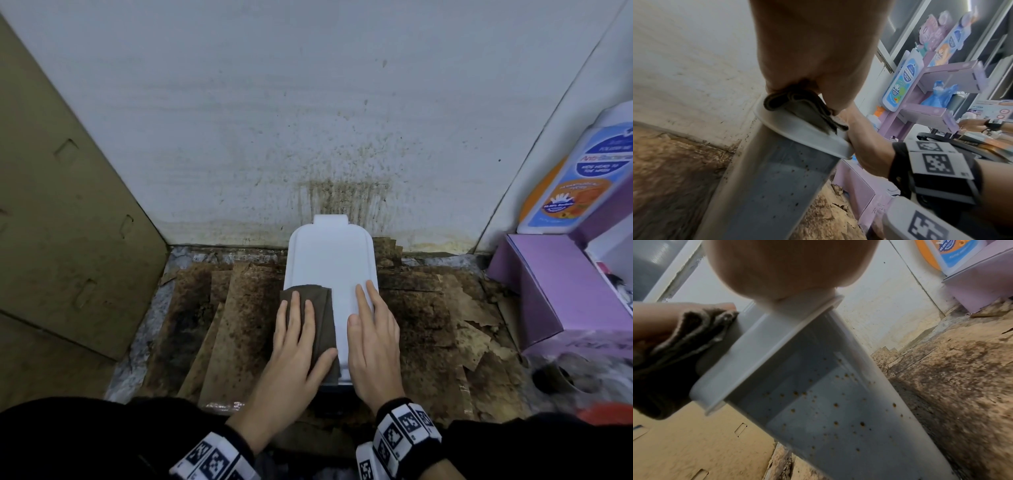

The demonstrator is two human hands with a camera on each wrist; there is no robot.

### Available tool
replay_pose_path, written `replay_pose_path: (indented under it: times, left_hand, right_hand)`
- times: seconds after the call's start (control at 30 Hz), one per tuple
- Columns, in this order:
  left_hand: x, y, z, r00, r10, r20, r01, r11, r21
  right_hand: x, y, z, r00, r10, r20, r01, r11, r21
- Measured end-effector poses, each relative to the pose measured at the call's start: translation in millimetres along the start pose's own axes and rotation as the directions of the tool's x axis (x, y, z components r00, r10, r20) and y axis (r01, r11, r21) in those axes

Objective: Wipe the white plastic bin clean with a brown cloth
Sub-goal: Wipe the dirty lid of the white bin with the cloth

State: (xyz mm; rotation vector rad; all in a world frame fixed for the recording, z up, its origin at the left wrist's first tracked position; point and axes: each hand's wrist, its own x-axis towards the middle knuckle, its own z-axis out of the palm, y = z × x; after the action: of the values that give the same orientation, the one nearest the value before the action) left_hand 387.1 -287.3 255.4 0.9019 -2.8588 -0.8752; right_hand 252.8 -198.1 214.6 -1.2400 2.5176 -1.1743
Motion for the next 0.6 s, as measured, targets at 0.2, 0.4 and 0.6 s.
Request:
replay_pose_path:
  times: [0.2, 0.4, 0.6]
  left_hand:
    - [-7, 7, 6, 0.999, -0.025, -0.029, 0.024, 0.998, -0.054]
    - [-8, 8, 13, 0.996, -0.05, -0.07, 0.039, 0.987, -0.155]
    - [-6, 9, 15, 0.997, -0.058, -0.055, 0.05, 0.988, -0.143]
  right_hand:
    - [1, 0, 1, 1.0, 0.001, -0.004, -0.001, 1.0, -0.008]
    - [1, 0, 1, 1.0, 0.007, -0.018, -0.007, 1.0, 0.003]
    - [2, -2, 0, 1.0, 0.009, -0.021, -0.009, 1.0, 0.019]
